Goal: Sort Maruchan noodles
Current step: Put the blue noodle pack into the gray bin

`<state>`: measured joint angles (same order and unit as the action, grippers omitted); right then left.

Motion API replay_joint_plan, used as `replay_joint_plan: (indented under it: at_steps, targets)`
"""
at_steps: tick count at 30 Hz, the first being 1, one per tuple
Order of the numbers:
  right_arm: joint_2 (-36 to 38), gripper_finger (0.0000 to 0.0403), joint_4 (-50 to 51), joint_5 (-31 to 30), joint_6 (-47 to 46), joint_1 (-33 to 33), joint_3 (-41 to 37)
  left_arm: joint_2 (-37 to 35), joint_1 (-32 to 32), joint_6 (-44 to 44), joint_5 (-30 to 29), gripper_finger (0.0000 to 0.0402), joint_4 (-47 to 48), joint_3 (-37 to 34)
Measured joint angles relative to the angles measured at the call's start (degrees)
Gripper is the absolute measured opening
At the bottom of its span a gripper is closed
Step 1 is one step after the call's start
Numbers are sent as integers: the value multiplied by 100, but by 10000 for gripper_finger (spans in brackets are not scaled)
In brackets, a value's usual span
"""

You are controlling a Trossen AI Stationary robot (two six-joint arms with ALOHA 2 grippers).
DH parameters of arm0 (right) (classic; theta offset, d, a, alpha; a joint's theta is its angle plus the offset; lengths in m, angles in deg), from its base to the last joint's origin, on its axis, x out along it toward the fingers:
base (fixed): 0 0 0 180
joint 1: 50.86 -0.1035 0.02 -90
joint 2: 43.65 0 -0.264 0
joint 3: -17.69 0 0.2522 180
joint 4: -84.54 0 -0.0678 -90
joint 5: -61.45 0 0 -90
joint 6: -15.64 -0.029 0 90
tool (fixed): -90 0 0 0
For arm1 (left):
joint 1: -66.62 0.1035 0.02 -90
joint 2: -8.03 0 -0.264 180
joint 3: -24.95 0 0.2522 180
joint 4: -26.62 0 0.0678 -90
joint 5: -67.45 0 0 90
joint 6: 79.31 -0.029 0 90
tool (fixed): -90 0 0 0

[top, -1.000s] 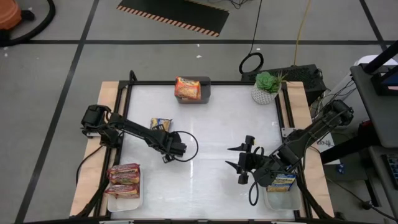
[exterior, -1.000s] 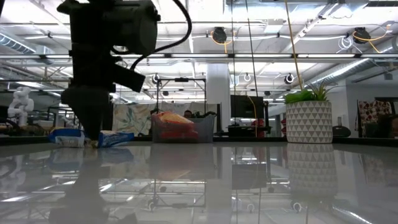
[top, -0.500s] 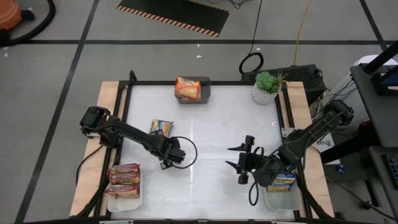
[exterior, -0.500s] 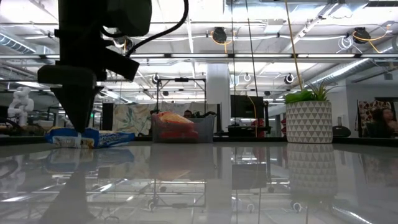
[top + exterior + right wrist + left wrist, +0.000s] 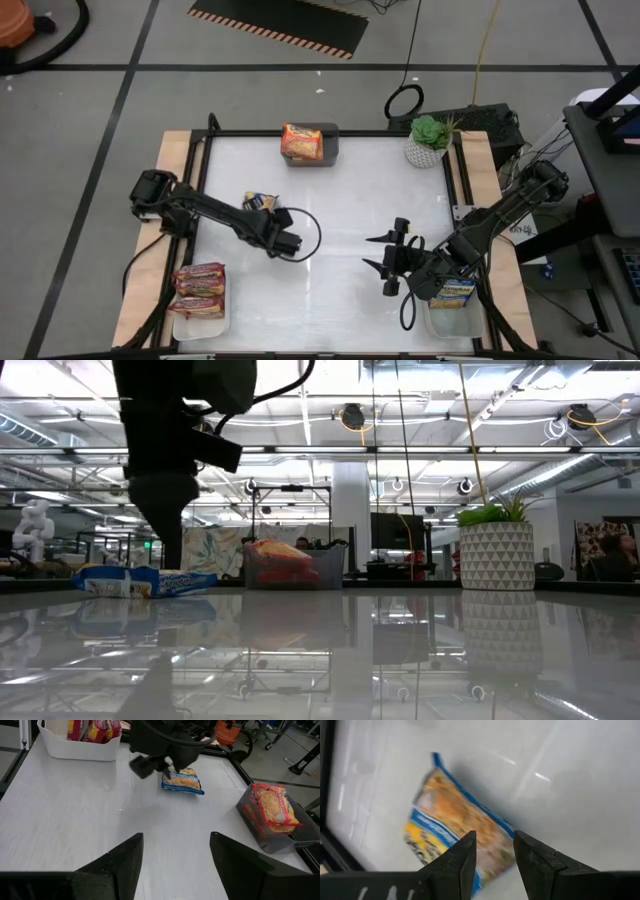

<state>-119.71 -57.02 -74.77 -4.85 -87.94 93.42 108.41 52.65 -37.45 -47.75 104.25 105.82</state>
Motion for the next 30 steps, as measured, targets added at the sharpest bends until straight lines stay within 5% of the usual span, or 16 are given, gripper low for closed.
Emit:
replay_joint_plan:
  at_steps: [14,30]
  targets:
    - [0,224,-2,1,-57,-1,0,0,477,1190,-743,138,-56,-24]
    - [0,224,-6,2,-133,-2,0,0,935,1546,-654,138,-101,-748]
